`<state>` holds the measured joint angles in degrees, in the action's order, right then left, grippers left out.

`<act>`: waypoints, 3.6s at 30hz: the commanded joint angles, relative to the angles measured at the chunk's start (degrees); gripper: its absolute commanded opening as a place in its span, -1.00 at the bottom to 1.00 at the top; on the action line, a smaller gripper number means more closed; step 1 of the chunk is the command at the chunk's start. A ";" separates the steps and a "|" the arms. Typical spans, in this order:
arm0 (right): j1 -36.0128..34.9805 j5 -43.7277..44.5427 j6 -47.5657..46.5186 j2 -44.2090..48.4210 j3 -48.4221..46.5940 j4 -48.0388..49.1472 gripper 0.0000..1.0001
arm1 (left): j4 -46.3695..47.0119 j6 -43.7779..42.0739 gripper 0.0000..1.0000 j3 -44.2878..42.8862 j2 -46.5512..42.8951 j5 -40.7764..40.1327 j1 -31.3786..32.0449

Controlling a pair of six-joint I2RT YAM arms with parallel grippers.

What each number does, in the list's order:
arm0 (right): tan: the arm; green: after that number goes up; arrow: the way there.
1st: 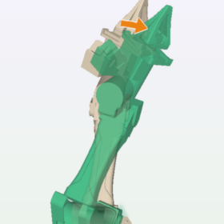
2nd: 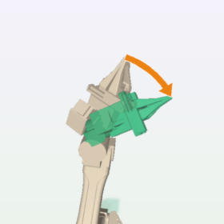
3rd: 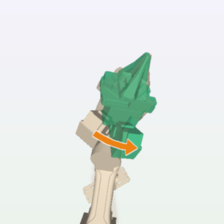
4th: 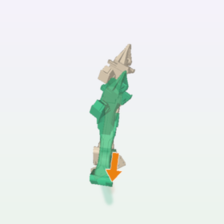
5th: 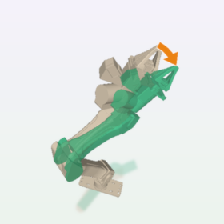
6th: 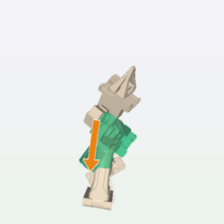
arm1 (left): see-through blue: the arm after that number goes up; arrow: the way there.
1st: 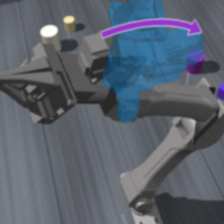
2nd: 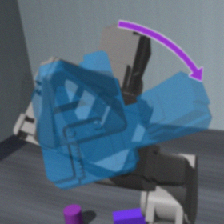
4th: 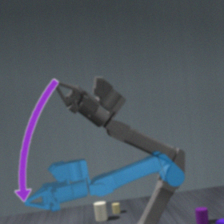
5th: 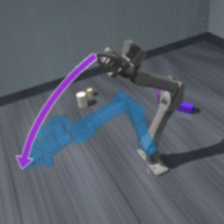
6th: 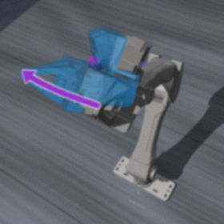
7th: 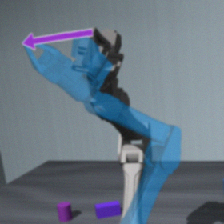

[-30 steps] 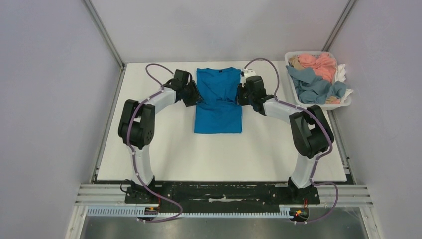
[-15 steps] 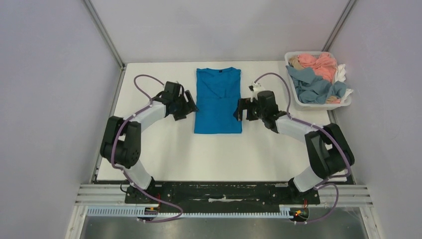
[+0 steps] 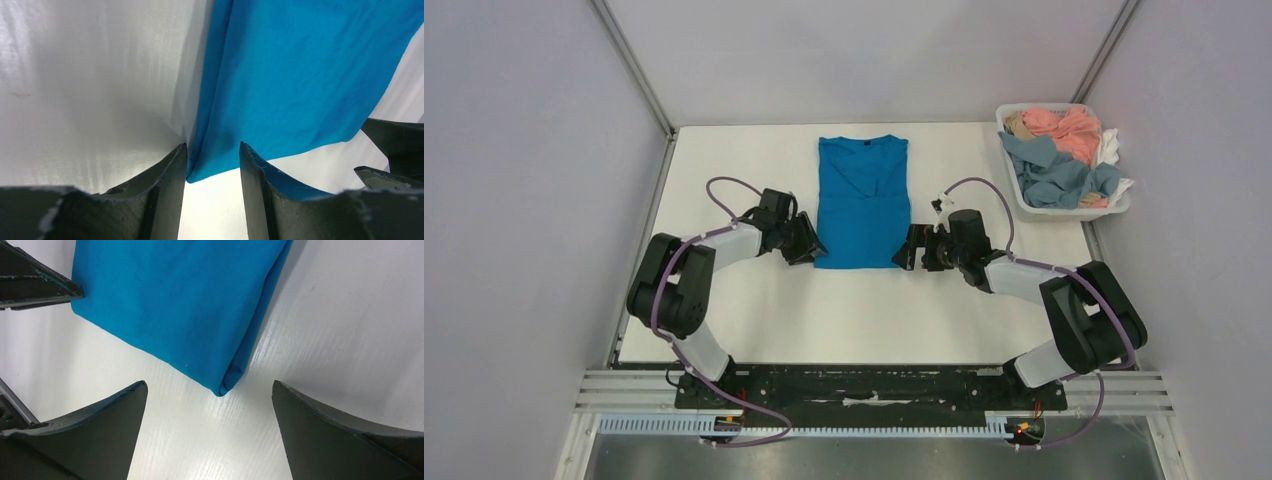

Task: Fold and stack the t-shirts
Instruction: Grab one side of the 2/3 rectangular tshirt with both arms, then fold the long partially folded tshirt into a neat square

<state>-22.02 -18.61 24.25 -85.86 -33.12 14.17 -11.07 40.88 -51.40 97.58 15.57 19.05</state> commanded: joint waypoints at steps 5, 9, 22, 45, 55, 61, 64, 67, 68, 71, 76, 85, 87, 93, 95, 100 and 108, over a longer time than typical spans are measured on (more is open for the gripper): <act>-0.04 -1.36 2.12 1.36 0.50 2.36 0.96 | -0.86 2.27 -0.11 5.93 -0.79 -1.78 1.75; -0.06 -1.08 2.13 1.40 0.96 1.75 0.96 | -2.63 2.20 -0.14 5.73 -0.60 -4.16 1.82; -0.83 -1.26 2.11 0.01 0.92 0.63 0.75 | -5.70 2.88 -0.19 8.04 -3.44 -6.63 2.53; -1.66 2.25 0.37 -6.79 -2.14 -3.91 -0.67 | -0.90 3.59 -0.96 6.66 3.52 -6.38 2.95; -7.55 3.07 1.87 6.68 13.58 -9.10 -1.00 | 0.42 9.04 -0.96 24.36 -10.03 -10.43 10.60; -16.12 6.95 6.68 23.54 22.96 -20.40 -1.00 | -2.29 19.90 -0.96 35.38 -24.67 -13.49 23.28; -18.61 6.23 10.06 33.79 27.45 -24.97 -1.00 | -8.74 23.75 -0.96 37.07 -34.75 -17.07 29.12; -19.12 4.83 11.77 42.53 29.84 -28.50 -1.00 | -10.10 25.62 -0.95 38.62 -44.62 -16.91 33.71; -19.32 4.43 11.91 44.48 29.72 -29.74 -1.00 | -10.23 26.24 -0.95 38.97 -47.34 -16.79 35.07; -19.55 3.87 12.56 48.77 28.10 -33.21 -1.00 | -10.72 28.32 -0.95 39.61 -52.16 -18.51 38.07; -19.50 4.11 12.83 49.63 24.27 -31.19 -1.00 | -10.46 24.40 -0.95 35.69 -53.74 -20.54 38.21; -19.55 11.02 5.40 43.15 8.13 -30.15 -1.00 | -13.84 18.50 -0.96 21.36 -51.26 -31.80 38.17; -19.47 14.89 4.23 40.33 4.11 -31.07 -1.00 | -15.89 16.78 -0.96 16.94 -49.24 -35.52 37.70; -16.99 23.54 1.41 31.55 -7.48 -31.24 -1.00 | -17.55 10.29 -0.96 5.24 -41.05 -40.78 31.72; -14.19 24.55 0.45 29.17 -9.99 -29.17 -1.00 | -16.31 8.36 -0.95 3.08 -38.42 -39.08 28.18; -7.39 18.80 -1.56 21.99 -14.70 -22.45 -1.00 | -13.00 4.44 -0.95 -1.51 -32.71 -35.00 18.35; -1.63 10.97 -2.89 10.96 -22.23 -18.93 -1.00 | -9.66 0.06 -0.95 -10.85 -22.05 -30.59 10.58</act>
<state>-26.59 -4.71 23.24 -71.70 -50.89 -9.02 -23.75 45.98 -56.82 71.40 -15.90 32.58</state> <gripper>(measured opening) 0.017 0.040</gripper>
